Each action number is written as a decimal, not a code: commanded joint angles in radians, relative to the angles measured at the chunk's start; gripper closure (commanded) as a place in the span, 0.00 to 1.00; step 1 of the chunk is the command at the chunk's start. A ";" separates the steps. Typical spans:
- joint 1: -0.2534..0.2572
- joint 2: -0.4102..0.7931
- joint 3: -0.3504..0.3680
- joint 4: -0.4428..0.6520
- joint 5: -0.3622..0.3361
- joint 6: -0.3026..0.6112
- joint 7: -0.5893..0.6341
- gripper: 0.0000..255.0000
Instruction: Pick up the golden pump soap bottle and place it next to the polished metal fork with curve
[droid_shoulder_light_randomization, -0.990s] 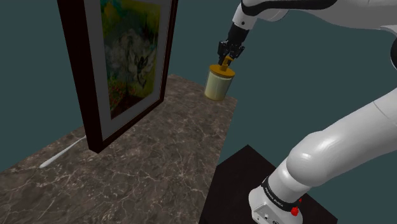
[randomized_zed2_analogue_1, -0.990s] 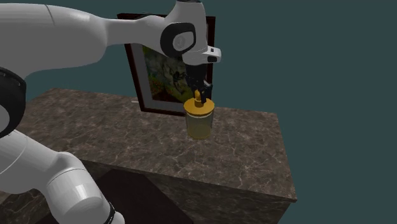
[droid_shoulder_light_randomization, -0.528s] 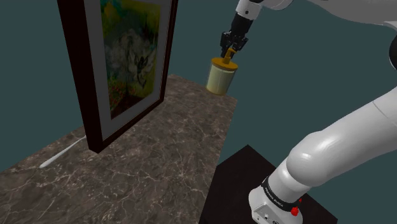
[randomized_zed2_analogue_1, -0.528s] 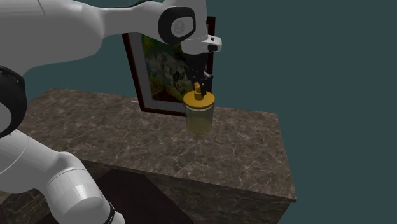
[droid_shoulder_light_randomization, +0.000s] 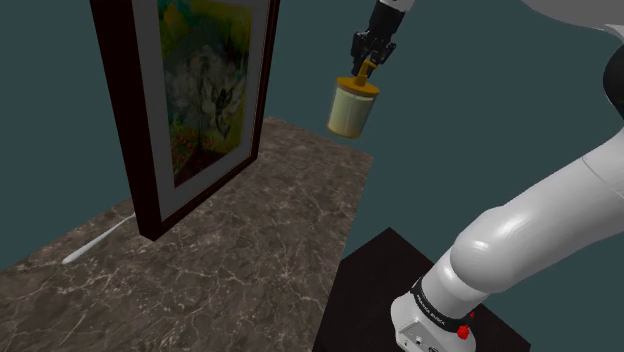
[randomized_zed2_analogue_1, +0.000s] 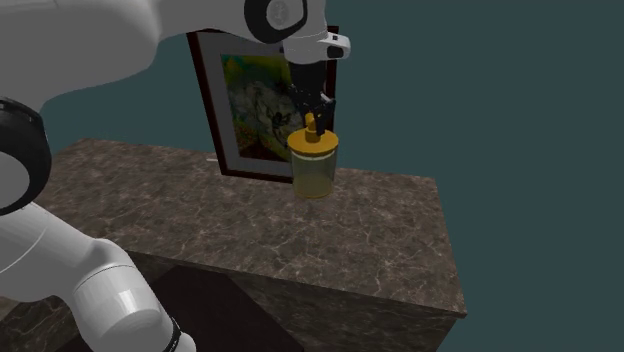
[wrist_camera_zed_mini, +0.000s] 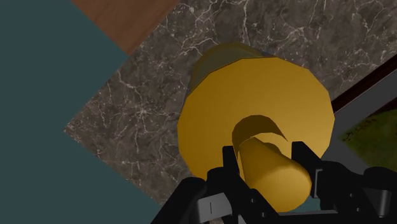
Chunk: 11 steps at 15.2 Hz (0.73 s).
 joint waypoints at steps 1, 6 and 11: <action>0.000 0.009 -0.001 0.038 0.001 -0.029 -0.002 1.00; 0.009 0.020 0.015 0.097 0.002 -0.077 0.022 1.00; 0.054 0.010 0.095 0.087 0.005 -0.078 0.147 1.00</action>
